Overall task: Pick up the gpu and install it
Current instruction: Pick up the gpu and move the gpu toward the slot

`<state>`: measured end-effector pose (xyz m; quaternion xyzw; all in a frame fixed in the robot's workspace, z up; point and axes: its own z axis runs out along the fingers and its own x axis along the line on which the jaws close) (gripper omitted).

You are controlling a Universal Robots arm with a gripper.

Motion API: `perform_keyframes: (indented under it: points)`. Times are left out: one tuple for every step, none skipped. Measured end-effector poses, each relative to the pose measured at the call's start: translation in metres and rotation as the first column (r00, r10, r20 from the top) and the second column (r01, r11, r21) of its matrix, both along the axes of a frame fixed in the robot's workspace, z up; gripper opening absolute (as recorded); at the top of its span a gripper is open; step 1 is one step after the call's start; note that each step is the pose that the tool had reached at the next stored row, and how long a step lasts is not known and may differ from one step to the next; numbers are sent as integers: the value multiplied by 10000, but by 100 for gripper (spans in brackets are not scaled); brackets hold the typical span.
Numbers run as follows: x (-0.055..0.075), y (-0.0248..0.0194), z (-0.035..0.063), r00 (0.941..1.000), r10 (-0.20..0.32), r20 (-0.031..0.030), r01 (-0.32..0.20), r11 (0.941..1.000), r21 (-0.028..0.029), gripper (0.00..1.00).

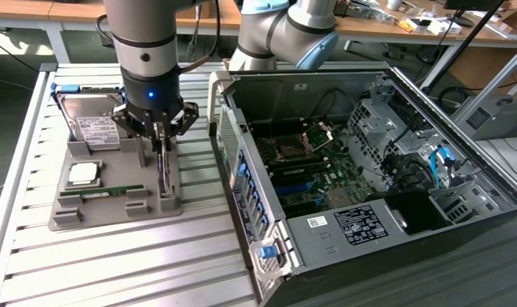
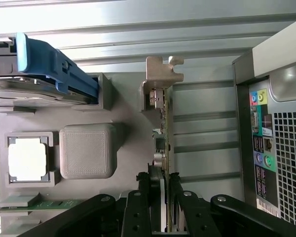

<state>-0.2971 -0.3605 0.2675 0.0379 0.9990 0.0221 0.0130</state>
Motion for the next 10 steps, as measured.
perform_keyframes:
  points:
    - [0, 0, 6, 10000, 0, 0, 0, 10000, 0, 27]
    - [0, 0, 12, 10000, 0, -1, 0, 10000, 0, 27]
    - [0, 0, 18, 10000, 0, 0, 0, 10000, 1, 27]
    - [0, 0, 22, 10000, 0, 0, 0, 10000, 1, 27]
    - [0, 0, 29, 10000, 0, 0, 0, 10000, 2, 27]
    - [0, 0, 35, 10000, 0, 1, 0, 10000, 3, 27]
    - [0, 0, 45, 10000, 0, 0, 0, 10000, 3, 27]
    - [0, 0, 49, 10000, 0, 0, 0, 10000, 3, 27]
    - [0, 0, 53, 10000, 0, 1, 0, 10000, 4, 27]
    - [0, 0, 60, 10000, 0, 0, 0, 10000, 3, 27]
